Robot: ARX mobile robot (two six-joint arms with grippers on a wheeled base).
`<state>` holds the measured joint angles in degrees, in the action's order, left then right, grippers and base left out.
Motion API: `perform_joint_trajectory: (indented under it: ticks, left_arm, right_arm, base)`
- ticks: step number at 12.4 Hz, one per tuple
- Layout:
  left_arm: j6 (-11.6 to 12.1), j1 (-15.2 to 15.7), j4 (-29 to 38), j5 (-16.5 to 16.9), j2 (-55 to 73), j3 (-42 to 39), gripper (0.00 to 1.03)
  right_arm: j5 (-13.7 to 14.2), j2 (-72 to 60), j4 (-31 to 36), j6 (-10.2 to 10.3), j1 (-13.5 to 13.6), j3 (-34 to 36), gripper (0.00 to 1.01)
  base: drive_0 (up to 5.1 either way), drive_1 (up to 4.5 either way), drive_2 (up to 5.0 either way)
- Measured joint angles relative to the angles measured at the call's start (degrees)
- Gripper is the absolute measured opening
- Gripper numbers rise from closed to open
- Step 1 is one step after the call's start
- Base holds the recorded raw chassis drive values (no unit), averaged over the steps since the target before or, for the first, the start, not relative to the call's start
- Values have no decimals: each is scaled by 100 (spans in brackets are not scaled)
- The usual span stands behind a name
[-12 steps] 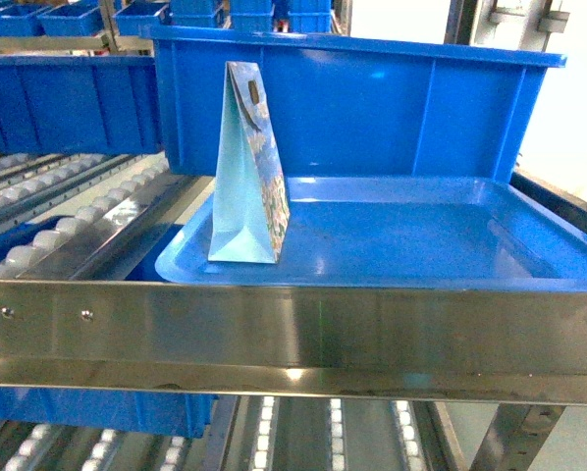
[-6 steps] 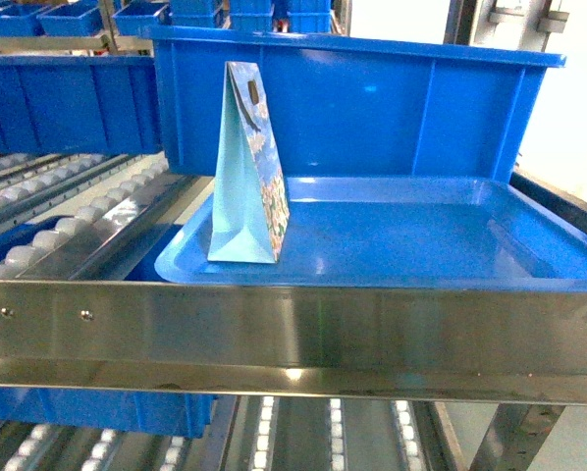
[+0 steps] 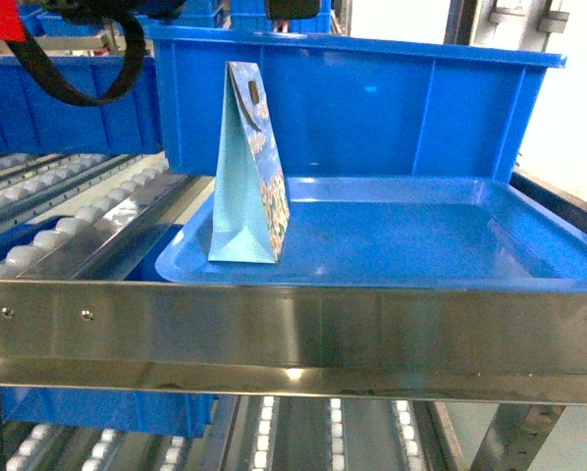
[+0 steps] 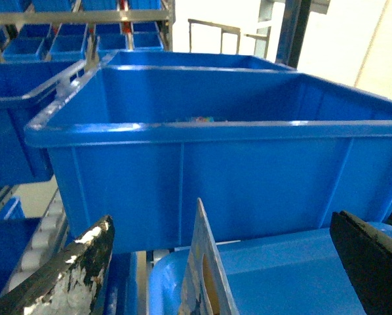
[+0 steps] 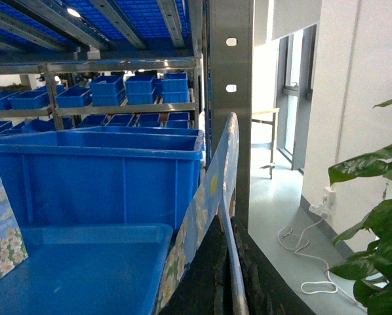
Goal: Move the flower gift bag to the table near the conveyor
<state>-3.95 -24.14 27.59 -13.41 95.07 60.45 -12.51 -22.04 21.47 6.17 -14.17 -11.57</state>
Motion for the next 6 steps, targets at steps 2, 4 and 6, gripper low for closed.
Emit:
perform_joint_trajectory:
  ticks: [2, 4, 6]
  left_arm:
    - [-365, -11, -595, -13, 629, 492, 98]
    - [-413, -11, -686, -17, 734, 551, 98]
    - [-485, -11, -761, -24, 782, 581, 98]
  right_arm:
    - [4, 0, -2, 0, 0, 0, 2]
    - [2, 2, 0, 0, 0, 0, 2]
    - [4, 2, 0, 2, 0, 0, 2]
  base:
    - [0, 0, 0]
    - [0, 0, 0]
    - [0, 0, 0]
